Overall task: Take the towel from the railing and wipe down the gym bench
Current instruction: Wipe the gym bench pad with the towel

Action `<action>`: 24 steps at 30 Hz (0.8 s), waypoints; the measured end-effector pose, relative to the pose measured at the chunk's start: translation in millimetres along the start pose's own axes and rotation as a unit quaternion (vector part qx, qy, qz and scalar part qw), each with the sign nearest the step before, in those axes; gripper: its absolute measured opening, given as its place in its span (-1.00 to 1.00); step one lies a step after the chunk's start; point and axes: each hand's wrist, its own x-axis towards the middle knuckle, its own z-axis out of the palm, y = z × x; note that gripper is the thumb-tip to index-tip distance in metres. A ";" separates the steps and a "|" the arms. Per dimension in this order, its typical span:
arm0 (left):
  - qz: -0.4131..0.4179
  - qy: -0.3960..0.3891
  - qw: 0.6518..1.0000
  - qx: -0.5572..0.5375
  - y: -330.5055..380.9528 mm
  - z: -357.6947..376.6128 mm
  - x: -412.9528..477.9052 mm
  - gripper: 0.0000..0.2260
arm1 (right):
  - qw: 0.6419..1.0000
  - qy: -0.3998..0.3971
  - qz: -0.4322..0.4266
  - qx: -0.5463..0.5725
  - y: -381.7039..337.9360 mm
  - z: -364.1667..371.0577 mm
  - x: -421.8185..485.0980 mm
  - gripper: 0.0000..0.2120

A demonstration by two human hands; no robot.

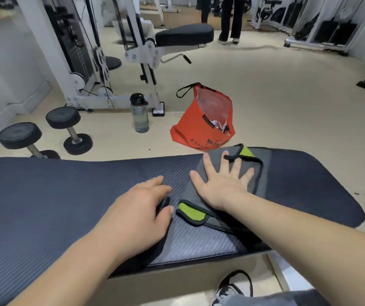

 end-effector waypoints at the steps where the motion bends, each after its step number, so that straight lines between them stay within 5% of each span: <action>1: -0.007 0.007 1.000 0.003 -7.0 -5.1 -5.5 -0.60 | 0.999 -0.001 -0.041 -0.015 -22.3 6.3 -9.0 -0.23; 6: -0.033 0.016 0.999 0.023 -33.0 -23.0 -26.6 -0.75 | 0.967 -0.031 -0.239 -0.086 -95.5 33.0 -59.1 -0.25; 10: -0.041 0.007 0.998 0.045 -43.1 -36.1 -31.0 -0.70 | 0.948 -0.060 -0.302 -0.081 -87.4 21.0 -48.1 -0.19; 18: -0.065 -0.056 0.995 0.058 -73.6 -66.6 -37.7 -0.66 | 0.997 -0.004 -0.074 -0.020 -29.8 -8.1 12.8 -0.14; 24: -0.110 0.005 0.990 0.089 -130.0 -67.3 -57.9 -0.81 | 0.998 -0.003 -0.056 -0.014 -79.0 -2.3 20.2 -0.19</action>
